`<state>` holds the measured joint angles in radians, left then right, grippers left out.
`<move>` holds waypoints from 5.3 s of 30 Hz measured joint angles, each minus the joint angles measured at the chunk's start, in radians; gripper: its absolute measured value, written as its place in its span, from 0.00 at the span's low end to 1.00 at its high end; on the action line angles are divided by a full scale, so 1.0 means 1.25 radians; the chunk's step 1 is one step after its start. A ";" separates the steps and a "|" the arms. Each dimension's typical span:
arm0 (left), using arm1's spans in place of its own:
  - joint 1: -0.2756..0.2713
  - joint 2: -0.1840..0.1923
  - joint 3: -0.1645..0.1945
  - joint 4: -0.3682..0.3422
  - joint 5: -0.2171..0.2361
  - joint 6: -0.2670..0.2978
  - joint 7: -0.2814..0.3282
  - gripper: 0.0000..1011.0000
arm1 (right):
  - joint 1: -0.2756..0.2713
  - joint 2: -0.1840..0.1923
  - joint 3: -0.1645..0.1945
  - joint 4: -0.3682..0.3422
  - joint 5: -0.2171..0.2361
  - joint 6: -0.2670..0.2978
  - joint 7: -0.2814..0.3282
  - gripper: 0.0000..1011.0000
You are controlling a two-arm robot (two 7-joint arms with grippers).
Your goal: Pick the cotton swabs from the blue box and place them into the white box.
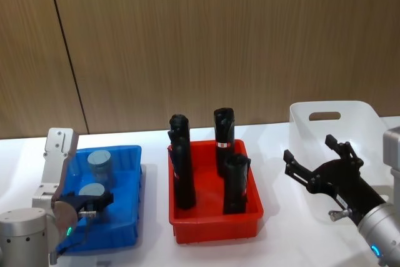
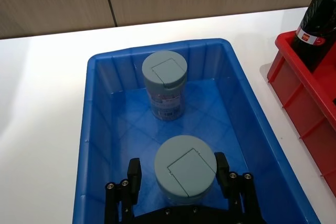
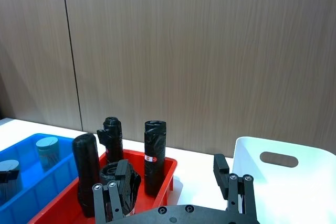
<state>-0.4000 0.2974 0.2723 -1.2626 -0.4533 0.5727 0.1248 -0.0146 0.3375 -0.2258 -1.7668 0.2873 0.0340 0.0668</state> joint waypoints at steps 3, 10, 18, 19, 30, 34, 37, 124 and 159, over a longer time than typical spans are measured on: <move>0.000 0.000 -0.001 0.001 0.002 0.000 0.000 0.82 | 0.000 0.000 0.000 0.000 0.000 0.000 0.000 0.99; 0.001 -0.001 -0.002 0.002 0.009 -0.011 0.000 0.66 | 0.000 0.000 0.000 0.000 0.000 0.000 0.000 0.99; 0.011 0.001 -0.003 -0.018 0.022 -0.029 0.006 0.66 | 0.000 0.000 0.000 0.000 0.000 0.000 0.000 0.99; 0.015 0.002 -0.004 -0.027 0.025 -0.035 0.009 0.66 | 0.000 0.000 0.000 0.000 0.000 0.000 0.000 0.99; 0.057 0.021 -0.008 -0.124 0.046 -0.086 0.011 0.66 | 0.000 0.000 0.000 0.000 0.000 0.000 0.000 0.99; 0.069 0.029 -0.009 -0.158 0.051 -0.103 -0.005 0.66 | 0.000 0.000 0.000 0.000 0.000 0.000 0.000 0.99; 0.081 0.036 -0.010 -0.187 0.054 -0.116 -0.024 0.66 | 0.000 0.000 0.000 0.000 0.000 0.000 0.000 0.99; 0.001 0.052 0.045 -0.207 0.025 -0.206 -0.742 0.66 | 0.009 0.017 0.011 -0.007 0.023 0.021 0.075 0.99; 0.000 0.052 0.046 -0.206 0.027 -0.208 -0.749 0.66 | 0.127 0.073 0.010 0.029 0.049 0.143 0.483 0.99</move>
<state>-0.4004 0.3626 0.3303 -1.5199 -0.4192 0.3121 -0.8108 0.1444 0.4285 -0.2136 -1.7303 0.3488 0.2129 0.6707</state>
